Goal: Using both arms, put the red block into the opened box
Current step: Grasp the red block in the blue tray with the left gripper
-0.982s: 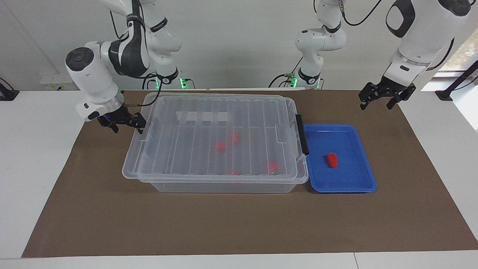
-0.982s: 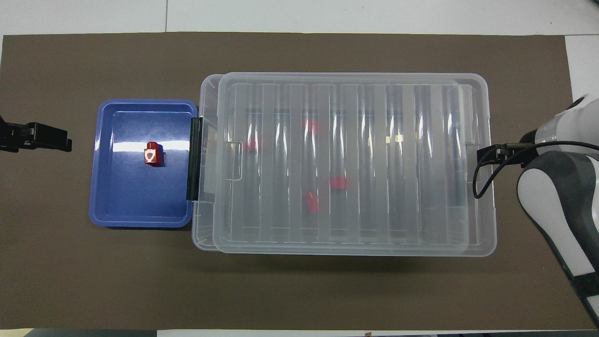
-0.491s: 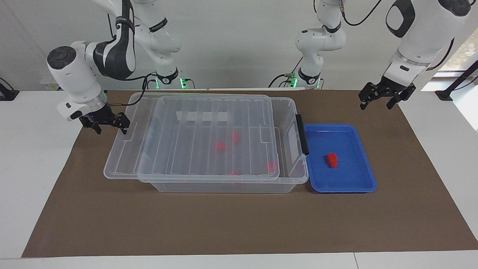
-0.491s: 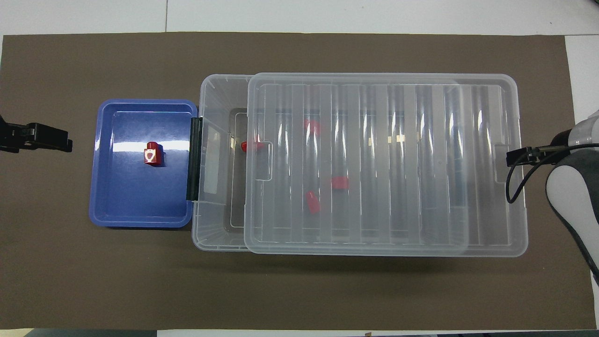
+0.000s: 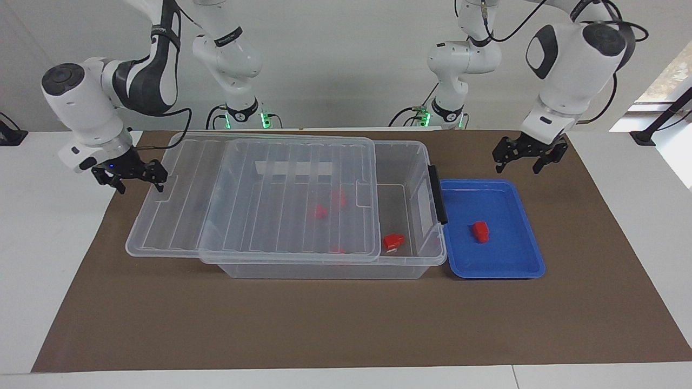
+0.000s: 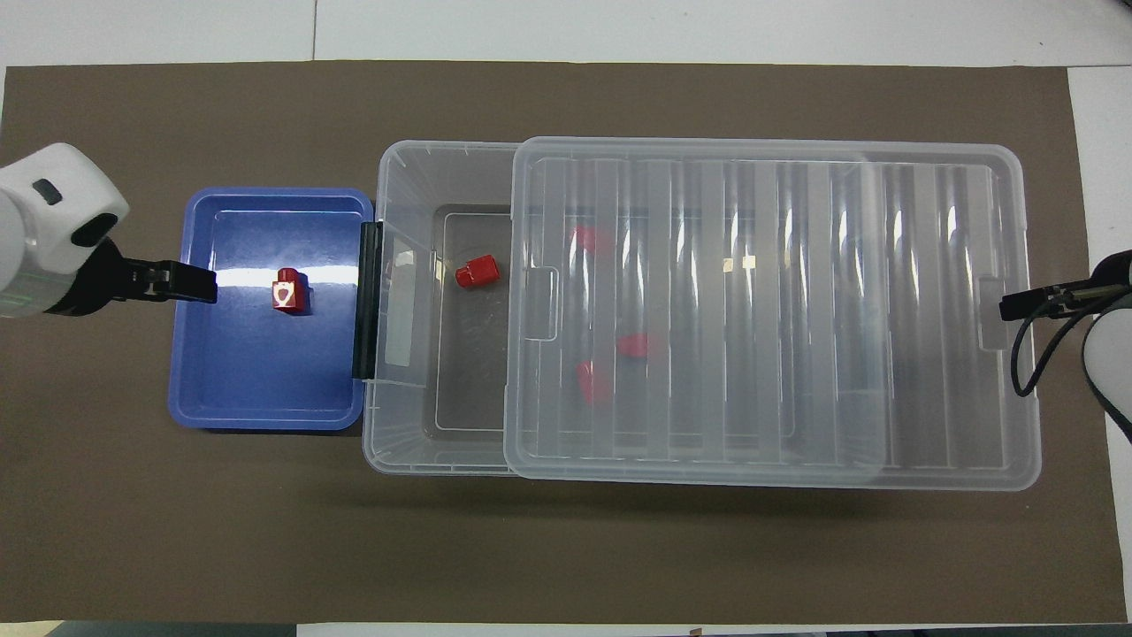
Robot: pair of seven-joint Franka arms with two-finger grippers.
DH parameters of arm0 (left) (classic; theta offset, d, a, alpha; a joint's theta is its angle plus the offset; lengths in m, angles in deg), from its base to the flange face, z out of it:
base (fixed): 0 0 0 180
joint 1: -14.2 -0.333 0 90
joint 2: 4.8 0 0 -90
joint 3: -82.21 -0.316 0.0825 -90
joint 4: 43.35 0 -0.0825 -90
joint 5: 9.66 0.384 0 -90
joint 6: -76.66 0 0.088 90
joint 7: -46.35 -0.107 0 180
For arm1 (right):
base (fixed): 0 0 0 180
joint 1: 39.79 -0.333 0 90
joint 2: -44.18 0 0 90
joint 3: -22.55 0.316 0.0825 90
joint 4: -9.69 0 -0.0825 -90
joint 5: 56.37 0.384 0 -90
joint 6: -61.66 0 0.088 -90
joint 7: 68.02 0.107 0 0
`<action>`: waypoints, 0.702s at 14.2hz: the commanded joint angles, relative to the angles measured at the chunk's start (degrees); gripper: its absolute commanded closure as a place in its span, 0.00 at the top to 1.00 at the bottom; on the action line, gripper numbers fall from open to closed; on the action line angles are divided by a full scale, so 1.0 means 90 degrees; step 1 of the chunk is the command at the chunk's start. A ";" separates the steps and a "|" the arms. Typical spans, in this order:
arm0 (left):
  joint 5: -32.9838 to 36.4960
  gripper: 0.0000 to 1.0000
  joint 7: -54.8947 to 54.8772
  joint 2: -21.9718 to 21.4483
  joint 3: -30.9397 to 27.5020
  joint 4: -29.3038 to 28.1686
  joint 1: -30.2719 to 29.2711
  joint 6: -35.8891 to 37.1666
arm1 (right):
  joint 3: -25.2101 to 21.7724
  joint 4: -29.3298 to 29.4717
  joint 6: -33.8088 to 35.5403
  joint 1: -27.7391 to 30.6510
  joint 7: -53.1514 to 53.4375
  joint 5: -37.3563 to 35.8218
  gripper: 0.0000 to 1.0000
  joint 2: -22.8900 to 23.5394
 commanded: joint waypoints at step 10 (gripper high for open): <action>-0.0072 1.00 0.0424 0.1526 -0.0043 -0.1642 0.0210 -0.3786 | 0.0039 -0.0060 -0.0180 0.0527 -0.0816 -0.0194 1.00 -0.0039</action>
